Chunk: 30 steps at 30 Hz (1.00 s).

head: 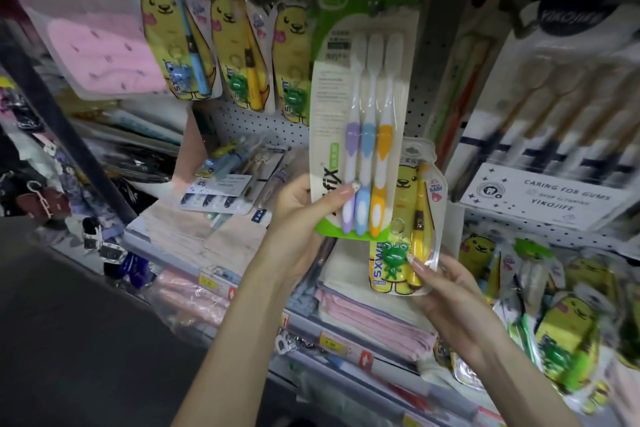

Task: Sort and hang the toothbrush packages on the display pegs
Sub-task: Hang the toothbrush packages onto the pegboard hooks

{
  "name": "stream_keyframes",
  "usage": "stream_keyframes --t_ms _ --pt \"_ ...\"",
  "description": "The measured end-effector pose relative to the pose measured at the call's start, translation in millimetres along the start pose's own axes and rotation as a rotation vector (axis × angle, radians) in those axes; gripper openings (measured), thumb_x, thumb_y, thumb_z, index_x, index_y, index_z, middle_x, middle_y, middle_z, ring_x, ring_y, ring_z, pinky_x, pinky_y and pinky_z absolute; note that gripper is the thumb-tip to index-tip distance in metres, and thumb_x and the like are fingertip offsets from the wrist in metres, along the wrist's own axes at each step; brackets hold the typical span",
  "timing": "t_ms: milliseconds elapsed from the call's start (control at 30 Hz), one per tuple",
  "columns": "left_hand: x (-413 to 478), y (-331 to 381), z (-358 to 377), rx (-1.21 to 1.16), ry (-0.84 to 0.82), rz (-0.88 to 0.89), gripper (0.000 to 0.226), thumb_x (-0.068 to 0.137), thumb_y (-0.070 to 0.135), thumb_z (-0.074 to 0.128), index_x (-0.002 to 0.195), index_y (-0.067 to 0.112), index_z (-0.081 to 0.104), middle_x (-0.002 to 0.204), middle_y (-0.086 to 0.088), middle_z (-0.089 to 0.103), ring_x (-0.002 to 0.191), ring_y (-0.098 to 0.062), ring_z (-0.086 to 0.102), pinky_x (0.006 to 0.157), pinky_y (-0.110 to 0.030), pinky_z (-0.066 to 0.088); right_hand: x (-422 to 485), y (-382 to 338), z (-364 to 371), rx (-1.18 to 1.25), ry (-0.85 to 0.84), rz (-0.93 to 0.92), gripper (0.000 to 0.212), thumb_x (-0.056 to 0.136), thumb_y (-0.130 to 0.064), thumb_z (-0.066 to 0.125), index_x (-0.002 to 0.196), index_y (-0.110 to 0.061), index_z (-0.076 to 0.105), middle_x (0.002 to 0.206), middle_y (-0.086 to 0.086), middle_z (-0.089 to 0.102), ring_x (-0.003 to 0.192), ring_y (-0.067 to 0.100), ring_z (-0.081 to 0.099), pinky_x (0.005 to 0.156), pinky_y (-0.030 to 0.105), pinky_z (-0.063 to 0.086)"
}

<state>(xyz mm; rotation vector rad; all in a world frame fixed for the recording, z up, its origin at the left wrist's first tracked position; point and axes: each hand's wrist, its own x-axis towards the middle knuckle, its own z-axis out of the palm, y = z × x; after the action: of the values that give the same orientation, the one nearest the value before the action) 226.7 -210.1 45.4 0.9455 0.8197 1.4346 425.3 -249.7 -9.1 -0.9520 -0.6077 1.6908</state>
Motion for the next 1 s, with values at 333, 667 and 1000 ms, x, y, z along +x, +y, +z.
stream_keyframes --t_ms 333,667,1000 --pt "86 -2 -5 0.198 -0.019 -0.069 0.013 0.083 0.004 0.068 0.081 0.015 0.074 0.077 0.001 0.074 0.075 -0.015 0.066 0.081 -0.032 0.052 -5 13 12 -0.04 0.059 -0.037 0.064 0.049 -0.006 0.09 0.109 -0.002 0.067 0.109 0.022 0.07 0.088 0.025 0.072 0.071 0.03 0.059" --pt "137 0 -3 0.237 -0.236 -0.183 0.02 0.088 0.013 0.066 0.107 0.006 0.069 0.096 -0.004 0.075 0.089 -0.016 0.07 0.083 -0.033 0.056 -14 30 27 0.047 0.181 -0.101 0.049 0.076 0.011 0.059 0.123 -0.003 0.059 0.115 0.023 0.068 0.102 0.032 0.068 0.081 0.035 0.059" --pt "83 9 -39 0.382 -0.3 -0.446 0.02 0.098 0.035 0.049 0.097 0.017 0.058 0.077 0.009 0.06 0.044 0.006 0.06 0.04 -0.007 0.044 -24 50 55 0.027 0.206 -0.197 0.059 0.058 -0.001 0.071 0.116 -0.004 0.062 0.108 0.02 0.071 0.09 0.025 0.072 0.065 0.025 0.058"
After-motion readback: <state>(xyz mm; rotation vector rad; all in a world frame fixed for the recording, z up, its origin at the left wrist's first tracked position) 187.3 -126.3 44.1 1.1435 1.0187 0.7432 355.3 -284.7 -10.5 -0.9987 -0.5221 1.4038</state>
